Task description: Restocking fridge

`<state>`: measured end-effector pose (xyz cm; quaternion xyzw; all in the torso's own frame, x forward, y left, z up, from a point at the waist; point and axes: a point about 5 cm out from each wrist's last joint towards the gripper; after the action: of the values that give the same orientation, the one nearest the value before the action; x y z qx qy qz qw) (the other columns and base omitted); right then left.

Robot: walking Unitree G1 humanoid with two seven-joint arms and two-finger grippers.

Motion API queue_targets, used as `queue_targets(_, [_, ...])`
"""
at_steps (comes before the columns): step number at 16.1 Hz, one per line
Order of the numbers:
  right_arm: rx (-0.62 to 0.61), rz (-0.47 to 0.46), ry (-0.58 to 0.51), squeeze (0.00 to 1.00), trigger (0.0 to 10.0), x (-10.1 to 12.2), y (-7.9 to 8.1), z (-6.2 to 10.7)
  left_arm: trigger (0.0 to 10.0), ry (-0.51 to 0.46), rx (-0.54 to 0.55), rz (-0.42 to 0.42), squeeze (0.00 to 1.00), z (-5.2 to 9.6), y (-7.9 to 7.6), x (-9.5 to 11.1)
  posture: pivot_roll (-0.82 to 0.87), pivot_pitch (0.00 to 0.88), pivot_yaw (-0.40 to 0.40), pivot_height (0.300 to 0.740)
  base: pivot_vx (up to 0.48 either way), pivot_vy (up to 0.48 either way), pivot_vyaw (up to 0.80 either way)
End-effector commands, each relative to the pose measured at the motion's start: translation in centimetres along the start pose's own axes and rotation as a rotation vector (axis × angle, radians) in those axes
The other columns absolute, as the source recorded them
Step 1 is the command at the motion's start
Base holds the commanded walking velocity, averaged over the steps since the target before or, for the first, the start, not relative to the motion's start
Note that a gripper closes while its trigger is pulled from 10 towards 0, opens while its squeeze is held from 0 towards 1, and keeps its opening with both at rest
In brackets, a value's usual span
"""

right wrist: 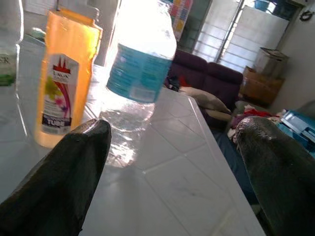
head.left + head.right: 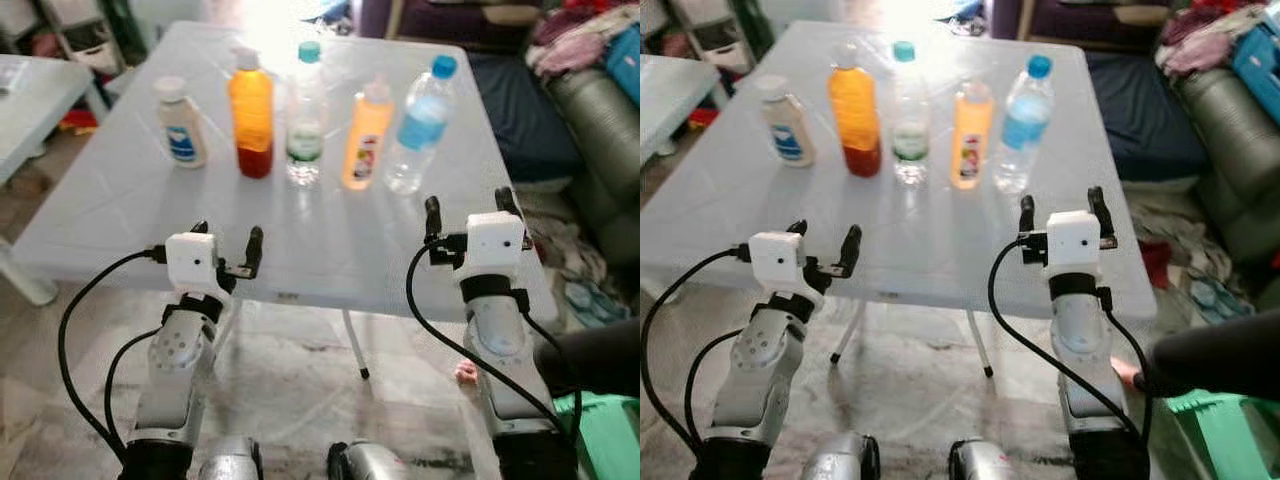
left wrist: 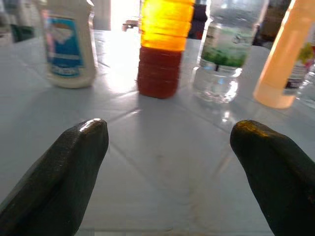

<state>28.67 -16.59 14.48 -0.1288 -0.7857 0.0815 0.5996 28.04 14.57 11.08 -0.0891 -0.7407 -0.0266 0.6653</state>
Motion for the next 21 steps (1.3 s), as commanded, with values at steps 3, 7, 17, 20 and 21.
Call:
queue_targets(3, [0.021,-0.041,0.016,0.00,10.0,-0.1,0.2,0.5,10.0,-0.001,0.004,0.000,0.00,0.2,0.1,0.0,0.09,0.114,-0.053,0.740,0.290,0.000,0.00])
queue_targets(7, [0.058,-0.225,0.111,0.00,10.0,-1.4,1.1,2.0,10.0,0.033,0.015,0.003,0.00,1.7,0.4,-0.7,0.09,0.116,-0.050,0.740,0.213,0.000,0.00])
queue_targets(17, [-0.042,-0.127,-0.068,0.00,10.0,2.6,-1.7,-1.1,10.0,0.034,0.021,0.000,0.00,1.9,0.5,-0.7,0.09,0.110,-0.040,0.740,0.000,0.000,0.00])
queue_targets(20, [-0.038,-0.134,-0.092,0.00,10.0,3.1,-2.8,-2.8,10.0,0.034,0.014,0.003,0.00,1.9,0.4,-0.7,0.10,0.115,-0.036,0.740,0.000,0.000,0.00])
queue_targets(21, [-0.044,-0.130,-0.099,0.00,10.0,3.3,-3.3,-3.3,10.0,0.034,0.012,0.003,0.00,1.9,0.4,-0.6,0.10,0.117,-0.033,0.740,0.000,0.000,0.00])
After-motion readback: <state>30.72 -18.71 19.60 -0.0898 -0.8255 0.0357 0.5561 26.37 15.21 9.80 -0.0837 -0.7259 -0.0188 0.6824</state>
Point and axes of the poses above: a point about 5 cm out from each wrist's last joint towards the gripper, its own z axis pointing back from the gripper into the wrist, its own x axis along the axis of the wrist's last joint, y = z × x, and after that the axes turned 3 degrees about z, right-handed
